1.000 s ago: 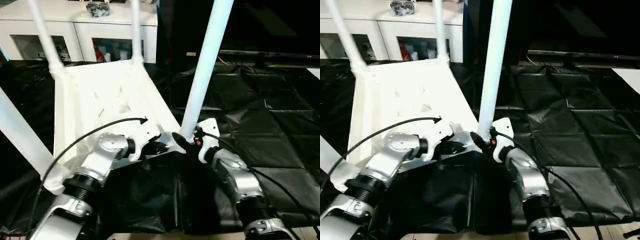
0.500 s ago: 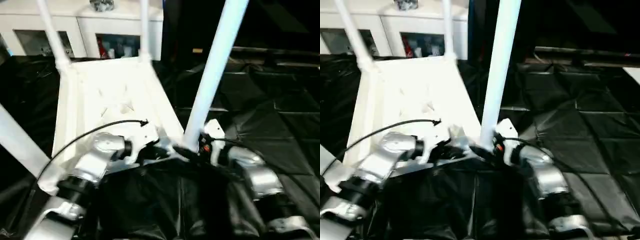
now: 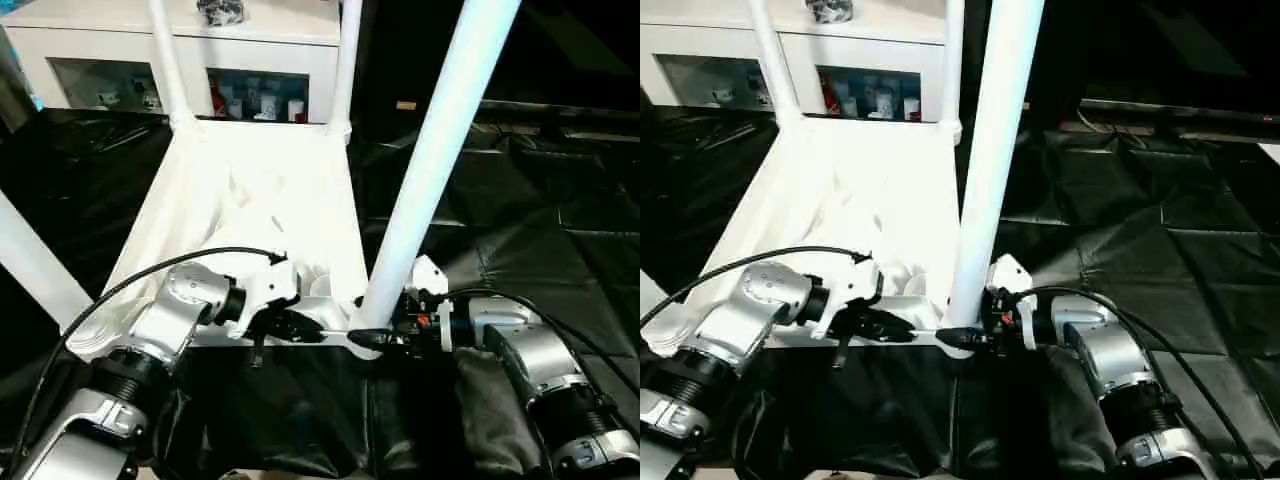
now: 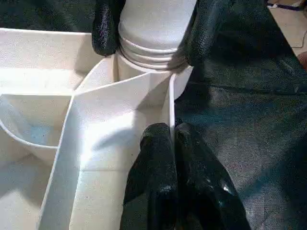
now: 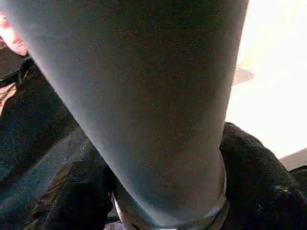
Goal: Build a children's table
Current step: Rotate leg to tighten
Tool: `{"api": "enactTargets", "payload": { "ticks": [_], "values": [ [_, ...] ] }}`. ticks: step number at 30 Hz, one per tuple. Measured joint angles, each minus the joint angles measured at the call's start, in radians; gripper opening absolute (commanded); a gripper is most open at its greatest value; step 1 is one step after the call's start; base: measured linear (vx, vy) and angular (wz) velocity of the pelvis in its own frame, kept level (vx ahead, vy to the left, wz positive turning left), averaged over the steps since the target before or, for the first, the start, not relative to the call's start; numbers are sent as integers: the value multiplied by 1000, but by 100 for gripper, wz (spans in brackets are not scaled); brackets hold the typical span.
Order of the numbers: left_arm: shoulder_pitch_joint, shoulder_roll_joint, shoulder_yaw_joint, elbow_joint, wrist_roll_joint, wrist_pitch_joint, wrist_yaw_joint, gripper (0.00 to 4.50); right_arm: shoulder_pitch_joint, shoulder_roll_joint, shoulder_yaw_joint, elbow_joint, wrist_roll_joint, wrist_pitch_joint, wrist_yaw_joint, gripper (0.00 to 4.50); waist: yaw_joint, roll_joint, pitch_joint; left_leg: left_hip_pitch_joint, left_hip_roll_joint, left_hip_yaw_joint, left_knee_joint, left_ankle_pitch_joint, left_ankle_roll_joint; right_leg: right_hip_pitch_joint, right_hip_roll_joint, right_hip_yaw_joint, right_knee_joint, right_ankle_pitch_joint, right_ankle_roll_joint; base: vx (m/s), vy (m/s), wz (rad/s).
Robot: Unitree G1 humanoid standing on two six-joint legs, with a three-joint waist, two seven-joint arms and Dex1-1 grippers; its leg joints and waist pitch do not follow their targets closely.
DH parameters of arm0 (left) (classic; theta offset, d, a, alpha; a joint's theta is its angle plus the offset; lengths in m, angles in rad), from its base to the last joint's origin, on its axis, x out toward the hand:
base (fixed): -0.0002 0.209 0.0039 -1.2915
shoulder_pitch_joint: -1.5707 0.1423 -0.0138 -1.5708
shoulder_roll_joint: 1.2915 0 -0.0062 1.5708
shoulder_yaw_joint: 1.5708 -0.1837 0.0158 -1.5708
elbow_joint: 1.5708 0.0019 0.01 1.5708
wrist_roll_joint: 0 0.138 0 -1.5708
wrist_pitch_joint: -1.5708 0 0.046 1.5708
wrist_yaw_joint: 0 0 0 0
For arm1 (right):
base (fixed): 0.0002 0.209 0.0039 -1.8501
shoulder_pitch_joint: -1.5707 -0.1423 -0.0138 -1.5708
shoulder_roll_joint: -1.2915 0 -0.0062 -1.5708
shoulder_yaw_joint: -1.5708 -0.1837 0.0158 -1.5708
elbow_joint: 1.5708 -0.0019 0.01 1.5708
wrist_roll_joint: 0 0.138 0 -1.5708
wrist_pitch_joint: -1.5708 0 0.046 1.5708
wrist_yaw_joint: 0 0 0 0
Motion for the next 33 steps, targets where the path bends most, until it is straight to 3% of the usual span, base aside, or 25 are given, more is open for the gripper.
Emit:
{"api": "enactTargets", "payload": {
  "ticks": [7,10,14,20,21,24,30,33],
  "values": [
    [0,-17,14,12,4,7,59,0,8,35,-20,15,-2,-8,-64,272,-2,0,0,1,0,0,1,0,0,0,0,0,1,1,-2,0,0,0],
    [0,-48,37,19,24,41,151,0,3,95,-68,61,-9,-24,-198,271,-12,0,0,2,0,0,0,0,0,1,0,1,1,2,-3,0,0,0],
    [-1,-108,59,16,55,99,306,0,-16,200,-135,131,-32,-61,-455,270,-39,0,0,4,-1,-2,0,0,-1,0,0,0,-1,1,-1,0,0,0],
    [-2,-174,71,-1,90,161,446,0,-33,298,-181,158,-48,-69,-699,270,-41,0,0,8,-1,-2,-1,0,-1,0,0,1,-1,1,-1,0,0,0],
    [3,-175,71,-12,91,168,450,0,-30,302,-181,152,-51,-69,-704,270,-41,0,0,8,-1,-2,-1,0,-1,0,0,1,-1,1,-1,0,0,0],
    [12,-177,71,-34,92,180,448,0,-13,304,-184,130,-54,-72,-704,342,-39,0,0,8,-1,-2,-2,0,-1,0,0,1,-2,1,-1,0,0,0],
    [13,-178,66,-48,92,183,426,0,-7,289,-186,106,-55,-66,-655,374,-35,2,0,8,-1,-2,-3,0,-1,0,0,1,-2,3,-4,0,0,0],
    [18,-146,48,-67,78,162,352,0,9,216,-147,61,-40,-44,-517,374,-31,4,1,5,-1,-2,-4,0,-1,-1,0,1,-1,2,-2,0,0,0]
  ]
}}
